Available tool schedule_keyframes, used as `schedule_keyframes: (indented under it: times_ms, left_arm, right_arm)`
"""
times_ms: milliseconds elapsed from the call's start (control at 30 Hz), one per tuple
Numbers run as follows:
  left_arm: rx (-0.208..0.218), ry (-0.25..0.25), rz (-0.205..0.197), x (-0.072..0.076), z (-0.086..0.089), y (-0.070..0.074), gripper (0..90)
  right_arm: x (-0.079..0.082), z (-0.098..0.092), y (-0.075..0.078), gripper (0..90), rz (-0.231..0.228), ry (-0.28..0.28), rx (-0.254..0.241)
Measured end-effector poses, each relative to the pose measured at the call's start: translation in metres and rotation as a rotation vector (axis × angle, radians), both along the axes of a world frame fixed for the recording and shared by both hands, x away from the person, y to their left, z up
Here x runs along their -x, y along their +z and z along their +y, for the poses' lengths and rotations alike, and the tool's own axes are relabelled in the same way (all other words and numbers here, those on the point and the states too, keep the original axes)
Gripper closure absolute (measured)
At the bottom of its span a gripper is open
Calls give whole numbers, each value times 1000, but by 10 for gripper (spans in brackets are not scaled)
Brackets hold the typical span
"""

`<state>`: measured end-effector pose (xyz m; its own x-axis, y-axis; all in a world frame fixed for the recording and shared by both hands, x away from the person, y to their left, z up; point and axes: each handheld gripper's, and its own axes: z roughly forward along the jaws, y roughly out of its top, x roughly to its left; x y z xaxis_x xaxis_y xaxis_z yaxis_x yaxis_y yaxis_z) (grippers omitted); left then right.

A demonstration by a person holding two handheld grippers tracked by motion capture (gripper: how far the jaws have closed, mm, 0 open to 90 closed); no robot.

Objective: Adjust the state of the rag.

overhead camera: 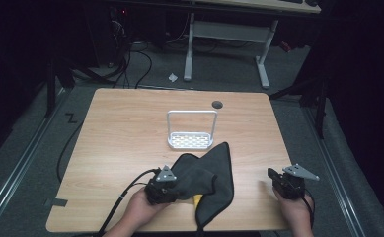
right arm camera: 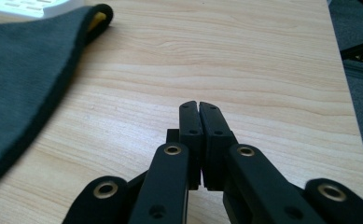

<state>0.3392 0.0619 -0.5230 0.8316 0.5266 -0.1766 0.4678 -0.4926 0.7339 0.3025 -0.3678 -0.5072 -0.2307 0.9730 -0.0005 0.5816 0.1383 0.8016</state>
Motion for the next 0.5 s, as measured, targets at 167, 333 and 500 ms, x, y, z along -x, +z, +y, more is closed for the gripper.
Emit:
schedule_keyframes:
  times_ms: [167,333,500]
  left_arm:
    - [57,74,3,1,28,4,522]
    - [99,86,-27,13,36,18,459]
    - [134,118,-60,23,39,29,432]
  right_arm:
    - [0,6,-2,890,13,5,10]
    - [-1,13,-2,890,18,23,19]
    - [-3,33,0,889,16,79,13]
